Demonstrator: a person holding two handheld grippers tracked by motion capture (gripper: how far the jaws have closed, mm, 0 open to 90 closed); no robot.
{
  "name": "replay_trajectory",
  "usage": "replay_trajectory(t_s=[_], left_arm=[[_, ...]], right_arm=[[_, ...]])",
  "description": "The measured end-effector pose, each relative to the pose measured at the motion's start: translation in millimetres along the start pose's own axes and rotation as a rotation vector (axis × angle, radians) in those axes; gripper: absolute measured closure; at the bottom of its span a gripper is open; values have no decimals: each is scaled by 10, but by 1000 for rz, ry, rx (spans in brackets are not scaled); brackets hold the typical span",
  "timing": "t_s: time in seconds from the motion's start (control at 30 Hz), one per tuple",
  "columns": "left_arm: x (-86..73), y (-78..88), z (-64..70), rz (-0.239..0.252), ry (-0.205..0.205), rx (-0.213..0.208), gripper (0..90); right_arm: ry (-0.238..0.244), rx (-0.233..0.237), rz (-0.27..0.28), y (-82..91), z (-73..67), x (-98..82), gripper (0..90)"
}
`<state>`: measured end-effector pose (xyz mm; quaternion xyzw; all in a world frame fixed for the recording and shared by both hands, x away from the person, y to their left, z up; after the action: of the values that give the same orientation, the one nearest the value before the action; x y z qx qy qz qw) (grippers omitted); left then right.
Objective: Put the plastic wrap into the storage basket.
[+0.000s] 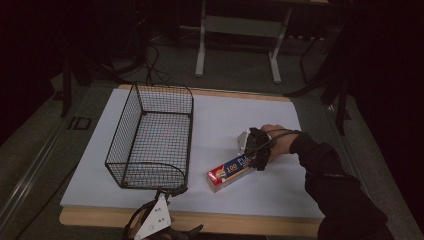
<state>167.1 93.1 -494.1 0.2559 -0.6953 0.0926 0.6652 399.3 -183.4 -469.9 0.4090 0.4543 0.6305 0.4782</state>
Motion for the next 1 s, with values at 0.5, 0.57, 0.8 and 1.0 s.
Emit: replay_trajectory(t_s=[0.5,0.57,0.8,1.0], left_arm=[[-4,7,-24,6,23,-9,2],[-4,10,-28,6,24,-9,1],[-8,3,-25,5,28,-13,2],[-14,-9,-20,-2,26,-15,2]], right_arm=[[67,104,-131,-242,-18,35,176],[78,113,-138,-283,-8,32,189],[100,138,-169,-381,-7,18,238],[117,135,-176,-423,-19,16,251]])
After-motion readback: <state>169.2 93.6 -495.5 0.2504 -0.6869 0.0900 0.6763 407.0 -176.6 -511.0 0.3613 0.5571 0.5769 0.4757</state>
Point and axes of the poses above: each handheld gripper's, and its own axes: y roughly backward along the jaws, x roughly out of its top, z roughly to its right, the point moved 1 cm from there along -y, roughly forward along the jaws, and after that the axes turned 1 degree about z, right-handed, at the moved point
